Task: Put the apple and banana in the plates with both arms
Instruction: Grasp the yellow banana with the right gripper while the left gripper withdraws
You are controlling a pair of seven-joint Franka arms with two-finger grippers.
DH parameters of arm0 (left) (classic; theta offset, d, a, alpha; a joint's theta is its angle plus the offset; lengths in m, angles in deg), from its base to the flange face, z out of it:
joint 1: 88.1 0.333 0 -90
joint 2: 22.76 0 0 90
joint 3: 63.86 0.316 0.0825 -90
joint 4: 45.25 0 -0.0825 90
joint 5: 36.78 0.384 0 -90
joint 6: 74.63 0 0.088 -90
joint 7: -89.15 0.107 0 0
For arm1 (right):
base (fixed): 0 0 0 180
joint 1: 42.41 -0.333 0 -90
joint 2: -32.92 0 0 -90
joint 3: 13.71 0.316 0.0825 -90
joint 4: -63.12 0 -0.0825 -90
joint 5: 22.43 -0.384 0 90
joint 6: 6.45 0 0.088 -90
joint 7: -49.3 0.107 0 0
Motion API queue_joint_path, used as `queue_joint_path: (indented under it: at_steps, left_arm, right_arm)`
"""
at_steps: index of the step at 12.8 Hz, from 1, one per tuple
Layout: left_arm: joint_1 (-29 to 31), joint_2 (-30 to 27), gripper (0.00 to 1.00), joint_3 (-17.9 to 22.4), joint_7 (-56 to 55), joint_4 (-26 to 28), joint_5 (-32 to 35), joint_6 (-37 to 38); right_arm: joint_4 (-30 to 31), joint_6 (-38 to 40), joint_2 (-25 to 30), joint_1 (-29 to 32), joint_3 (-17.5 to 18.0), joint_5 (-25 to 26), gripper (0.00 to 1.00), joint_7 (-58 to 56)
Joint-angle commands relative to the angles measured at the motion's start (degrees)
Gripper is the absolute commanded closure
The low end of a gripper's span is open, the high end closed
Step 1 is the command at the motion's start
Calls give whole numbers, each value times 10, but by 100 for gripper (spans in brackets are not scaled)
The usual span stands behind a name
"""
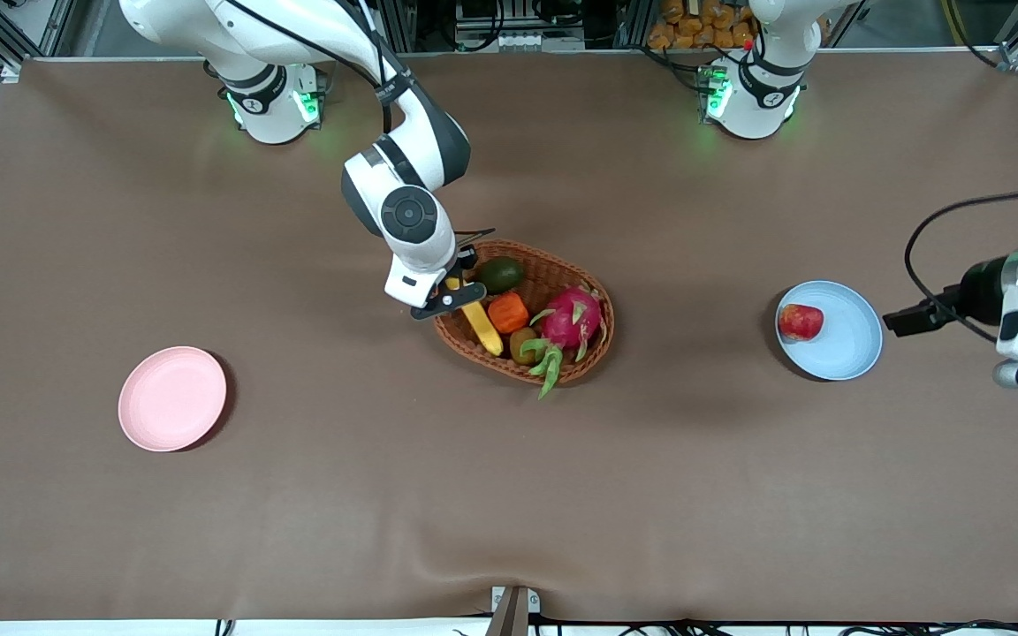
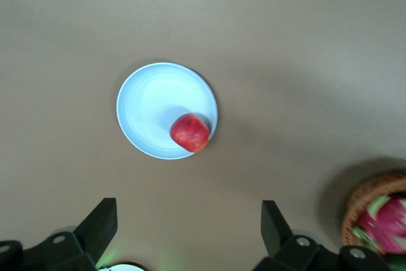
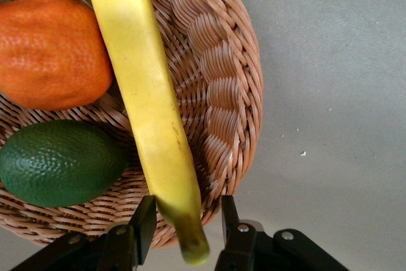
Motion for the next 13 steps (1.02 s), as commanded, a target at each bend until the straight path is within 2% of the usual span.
queue_joint_path:
  at_steps: [1,4,5,6,7,8,9,11,12,13]
  left_arm:
    - [3,-72,0,-29,7,2,11,14]
    - [6,-99,0,-43,49,2,4,13]
    - [7,-105,0,-40,69,2,3,11]
    - [9,-104,0,-40,77,1,3,7]
    - [10,-103,0,-38,87,1,4,-4]
    - [8,-102,0,-30,109,1,3,-22]
    - [-21,-107,0,8,143,2,3,-36]
    - [-152,-135,0,163,158,16,-19,-33]
    - [-176,-157,0,192,162,42,-37,-32]
    - [-181,-172,0,200,165,58,-39,-32]
  right_arm:
    - [-3,-5,-4,-10,-7,3,54,2]
    - [-4,-5,-4,-10,-7,3,65,2]
    - [-4,-5,-4,-10,-7,3,74,2]
    - [-3,-5,-4,-11,-7,3,92,2]
    - [-3,2,0,-12,-7,3,100,2]
    - [-3,7,7,-12,-7,3,100,3]
    - [-5,18,16,-12,-7,2,100,4]
    - [-9,54,42,-5,-9,2,100,6]
    - [-11,78,64,-2,-10,2,100,7]
    - [-24,117,83,12,-10,-1,100,5]
